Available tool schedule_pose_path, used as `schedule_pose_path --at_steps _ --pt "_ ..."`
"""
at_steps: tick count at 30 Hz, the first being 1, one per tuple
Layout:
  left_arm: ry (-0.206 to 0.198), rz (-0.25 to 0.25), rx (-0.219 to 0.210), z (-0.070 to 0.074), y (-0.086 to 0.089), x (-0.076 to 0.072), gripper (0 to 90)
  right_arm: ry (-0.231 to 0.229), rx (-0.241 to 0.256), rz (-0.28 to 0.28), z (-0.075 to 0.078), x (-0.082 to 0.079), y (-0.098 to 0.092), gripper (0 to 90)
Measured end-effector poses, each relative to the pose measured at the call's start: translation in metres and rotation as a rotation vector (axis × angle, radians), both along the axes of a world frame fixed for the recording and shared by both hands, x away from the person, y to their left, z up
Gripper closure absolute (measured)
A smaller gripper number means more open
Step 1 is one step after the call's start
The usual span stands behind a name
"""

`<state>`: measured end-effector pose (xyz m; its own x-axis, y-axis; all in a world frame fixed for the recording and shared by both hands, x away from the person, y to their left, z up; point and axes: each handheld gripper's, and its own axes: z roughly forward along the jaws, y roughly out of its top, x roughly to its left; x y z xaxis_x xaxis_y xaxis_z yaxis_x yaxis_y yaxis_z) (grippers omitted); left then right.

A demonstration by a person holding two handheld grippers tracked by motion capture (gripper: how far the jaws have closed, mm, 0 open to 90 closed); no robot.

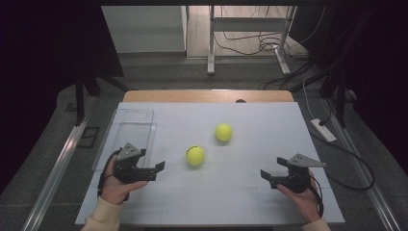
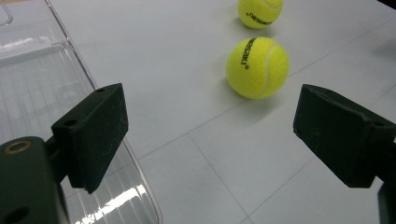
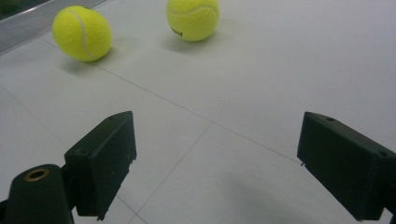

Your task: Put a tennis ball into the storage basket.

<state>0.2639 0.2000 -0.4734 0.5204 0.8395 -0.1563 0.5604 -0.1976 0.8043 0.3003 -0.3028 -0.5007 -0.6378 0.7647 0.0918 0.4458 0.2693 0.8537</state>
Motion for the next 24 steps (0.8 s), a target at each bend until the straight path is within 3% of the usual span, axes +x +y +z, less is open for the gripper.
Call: schedule_pose_path --at_steps 19,24 --pt "-0.011 -0.078 0.032 0.007 -0.023 0.014 10.2 -0.002 -0.004 0.0 0.0 -0.002 0.0 11.6" --pt "-0.02 -0.075 0.04 0.01 -0.026 0.017 9.6 -0.003 -0.008 -0.005 0.0 -0.002 0.0 11.6"
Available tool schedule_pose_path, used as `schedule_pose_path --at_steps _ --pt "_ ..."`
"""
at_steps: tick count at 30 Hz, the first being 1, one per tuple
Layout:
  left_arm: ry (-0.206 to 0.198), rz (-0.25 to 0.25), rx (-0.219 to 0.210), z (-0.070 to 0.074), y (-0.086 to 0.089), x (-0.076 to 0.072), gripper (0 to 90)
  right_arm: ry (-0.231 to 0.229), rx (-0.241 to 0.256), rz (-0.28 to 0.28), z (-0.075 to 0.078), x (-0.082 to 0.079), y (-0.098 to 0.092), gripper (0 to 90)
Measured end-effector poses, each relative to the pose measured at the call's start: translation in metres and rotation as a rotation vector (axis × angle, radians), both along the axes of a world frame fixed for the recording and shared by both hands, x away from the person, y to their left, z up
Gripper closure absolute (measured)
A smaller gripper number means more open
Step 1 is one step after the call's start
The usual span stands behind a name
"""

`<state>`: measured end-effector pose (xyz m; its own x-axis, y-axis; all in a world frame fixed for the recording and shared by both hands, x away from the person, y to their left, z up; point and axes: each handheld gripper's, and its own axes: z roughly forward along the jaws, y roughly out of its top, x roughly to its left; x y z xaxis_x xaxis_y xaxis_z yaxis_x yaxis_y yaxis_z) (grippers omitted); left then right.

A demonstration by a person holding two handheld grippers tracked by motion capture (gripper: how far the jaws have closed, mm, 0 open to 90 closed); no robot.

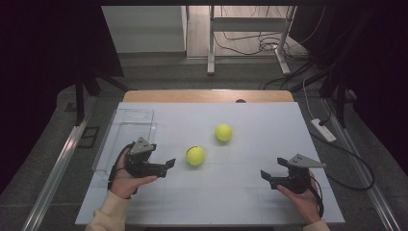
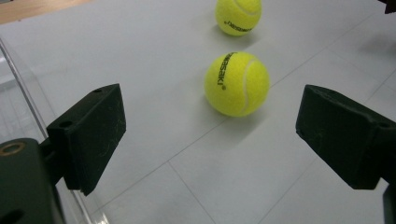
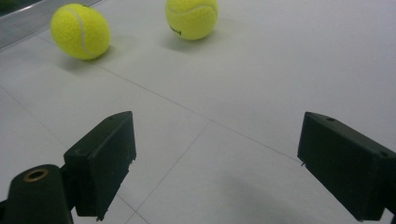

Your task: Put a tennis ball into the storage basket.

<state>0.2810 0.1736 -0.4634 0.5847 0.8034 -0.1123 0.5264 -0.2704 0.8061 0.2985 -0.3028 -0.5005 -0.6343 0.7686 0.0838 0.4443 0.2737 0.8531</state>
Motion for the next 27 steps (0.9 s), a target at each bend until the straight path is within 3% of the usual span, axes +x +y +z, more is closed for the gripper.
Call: schedule_pose_path --at_steps 5,27 --pt "-0.012 -0.005 -0.001 0.004 -0.004 0.002 9.3 0.002 -0.001 -0.001 0.0 -0.001 0.0 11.6" --pt "0.022 -0.064 0.054 0.001 -0.036 0.026 6.6 -0.001 -0.008 -0.001 -0.001 -0.002 0.001 11.6"
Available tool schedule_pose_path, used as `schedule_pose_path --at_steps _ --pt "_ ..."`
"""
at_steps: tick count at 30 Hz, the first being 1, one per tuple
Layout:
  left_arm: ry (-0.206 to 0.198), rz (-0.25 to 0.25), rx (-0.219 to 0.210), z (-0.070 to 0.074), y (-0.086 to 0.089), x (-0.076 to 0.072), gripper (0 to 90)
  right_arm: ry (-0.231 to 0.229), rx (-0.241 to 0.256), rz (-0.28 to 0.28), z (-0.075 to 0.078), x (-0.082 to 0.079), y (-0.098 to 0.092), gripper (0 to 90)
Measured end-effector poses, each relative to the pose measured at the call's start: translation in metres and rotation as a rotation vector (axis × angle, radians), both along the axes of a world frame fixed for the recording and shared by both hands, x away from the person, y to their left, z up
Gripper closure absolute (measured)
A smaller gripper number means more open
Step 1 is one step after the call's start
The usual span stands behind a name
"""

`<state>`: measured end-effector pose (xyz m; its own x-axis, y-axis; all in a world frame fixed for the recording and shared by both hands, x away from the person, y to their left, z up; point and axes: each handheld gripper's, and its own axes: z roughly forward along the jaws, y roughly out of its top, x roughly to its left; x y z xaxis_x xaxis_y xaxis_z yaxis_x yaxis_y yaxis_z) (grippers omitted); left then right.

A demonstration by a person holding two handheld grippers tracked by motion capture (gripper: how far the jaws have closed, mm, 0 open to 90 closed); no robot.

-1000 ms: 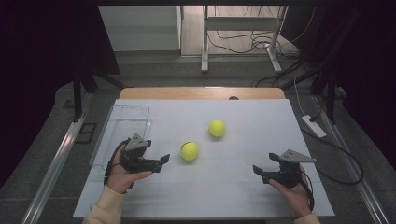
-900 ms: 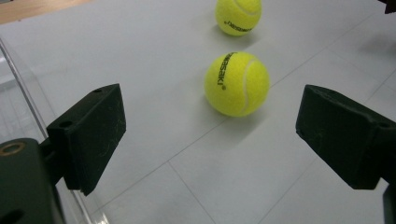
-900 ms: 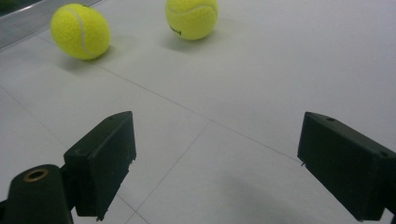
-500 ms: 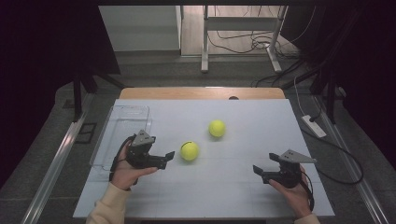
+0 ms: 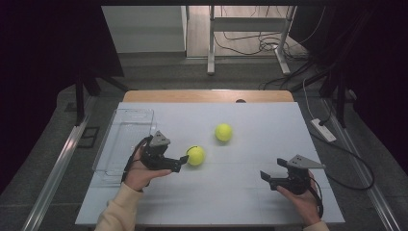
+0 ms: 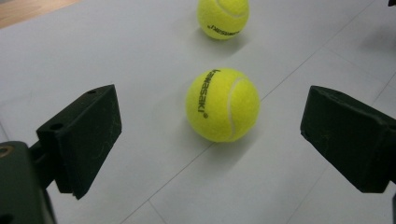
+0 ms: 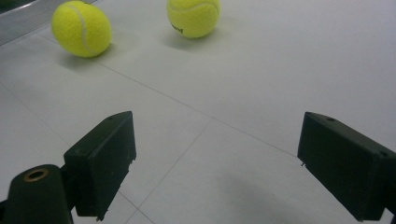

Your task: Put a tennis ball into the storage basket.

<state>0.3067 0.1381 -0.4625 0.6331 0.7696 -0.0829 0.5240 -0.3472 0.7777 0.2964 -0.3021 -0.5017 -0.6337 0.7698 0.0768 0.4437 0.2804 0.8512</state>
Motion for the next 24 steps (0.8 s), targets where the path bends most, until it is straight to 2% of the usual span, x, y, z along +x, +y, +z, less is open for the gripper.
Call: schedule_pose_path --at_steps 8,11,24 --pt "0.003 -0.006 0.01 -0.002 -0.007 0.006 6.9 0.003 -0.004 -0.001 -0.001 0.001 0.0 11.7" --pt "0.021 -0.008 0.017 -0.002 -0.011 0.007 7.3 0.002 -0.005 0.001 -0.001 0.002 0.0 11.7" --pt "0.033 -0.025 0.007 -0.002 -0.022 0.018 7.3 0.002 -0.007 0.004 -0.002 0.003 0.001 11.8"
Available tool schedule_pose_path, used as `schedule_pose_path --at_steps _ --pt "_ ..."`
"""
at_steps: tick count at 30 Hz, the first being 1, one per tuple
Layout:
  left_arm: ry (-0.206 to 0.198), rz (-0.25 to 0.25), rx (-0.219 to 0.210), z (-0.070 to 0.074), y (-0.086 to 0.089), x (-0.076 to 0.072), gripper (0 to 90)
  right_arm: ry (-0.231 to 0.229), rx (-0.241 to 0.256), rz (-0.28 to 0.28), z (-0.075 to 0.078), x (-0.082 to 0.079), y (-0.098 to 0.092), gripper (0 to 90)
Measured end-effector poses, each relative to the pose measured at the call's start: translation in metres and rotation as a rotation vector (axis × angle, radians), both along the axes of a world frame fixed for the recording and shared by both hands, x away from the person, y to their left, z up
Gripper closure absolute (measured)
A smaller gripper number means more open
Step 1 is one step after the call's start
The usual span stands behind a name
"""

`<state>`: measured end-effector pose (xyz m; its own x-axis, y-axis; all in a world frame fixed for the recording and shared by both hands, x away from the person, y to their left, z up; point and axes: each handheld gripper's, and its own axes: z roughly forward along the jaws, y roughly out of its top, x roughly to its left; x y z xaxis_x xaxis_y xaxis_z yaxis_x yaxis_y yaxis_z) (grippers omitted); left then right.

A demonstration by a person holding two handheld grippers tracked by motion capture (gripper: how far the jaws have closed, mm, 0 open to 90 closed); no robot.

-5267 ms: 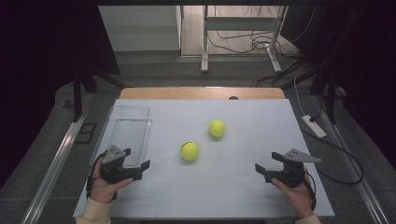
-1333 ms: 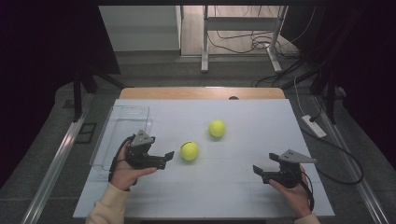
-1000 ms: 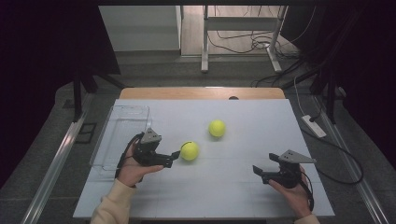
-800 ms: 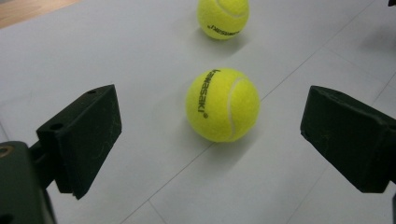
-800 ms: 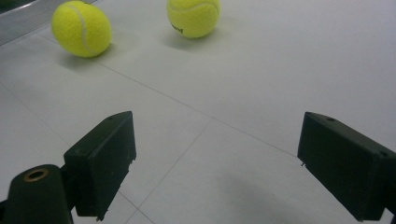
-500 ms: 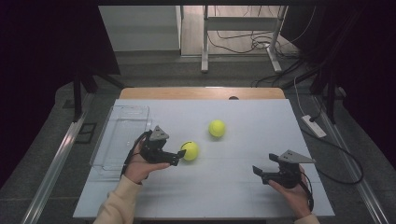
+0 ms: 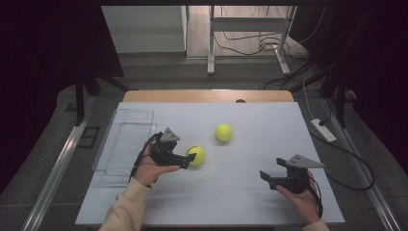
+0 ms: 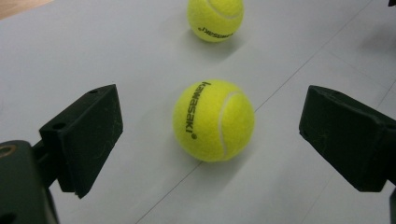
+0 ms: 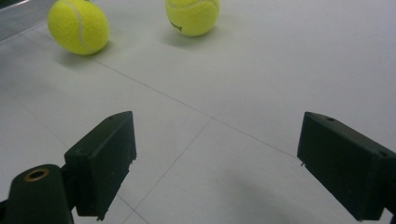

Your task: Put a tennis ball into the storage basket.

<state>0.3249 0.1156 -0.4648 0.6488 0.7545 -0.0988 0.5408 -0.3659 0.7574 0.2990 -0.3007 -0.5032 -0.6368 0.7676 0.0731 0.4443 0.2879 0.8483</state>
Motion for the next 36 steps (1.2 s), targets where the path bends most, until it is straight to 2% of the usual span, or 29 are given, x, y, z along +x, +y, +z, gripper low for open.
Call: schedule_pose_path --at_steps 8,16,21,23,25,26,28,29,36 --pt "0.016 -0.027 -0.003 -0.003 -0.013 0.009 6.7 0.001 -0.002 0.003 0.0 0.0 0.0 11.8" --pt "0.041 -0.024 0.007 -0.009 -0.022 0.018 5.6 0.003 -0.005 0.004 -0.001 0.001 0.001 11.9" --pt "0.073 -0.023 0.04 -0.019 -0.028 0.025 5.4 0.004 -0.006 0.002 -0.001 0.001 0.001 11.9" --pt "0.079 -0.023 0.043 -0.021 -0.028 0.026 5.4 0.003 -0.007 0.002 -0.001 0.001 0.001 11.9" --pt "0.098 -0.026 0.017 -0.024 -0.028 0.029 5.3 0.002 -0.007 0.001 -0.001 0.001 0.001 11.9" --pt "0.098 -0.026 0.017 -0.024 -0.028 0.029 5.3 0.002 -0.007 0.002 -0.001 0.0 0.001 11.9" --pt "0.104 -0.013 0.03 -0.027 -0.027 0.031 5.3 0.002 -0.009 0.001 -0.001 0.0 0.001 11.9" --pt "0.117 -0.014 0.032 -0.029 -0.027 0.033 5.0 0.002 -0.009 0.001 -0.001 0.001 0.001 11.9" --pt "0.136 -0.015 0.058 -0.036 -0.029 0.035 5.0 0.002 -0.014 0.001 -0.001 0.0 0.002 11.9"
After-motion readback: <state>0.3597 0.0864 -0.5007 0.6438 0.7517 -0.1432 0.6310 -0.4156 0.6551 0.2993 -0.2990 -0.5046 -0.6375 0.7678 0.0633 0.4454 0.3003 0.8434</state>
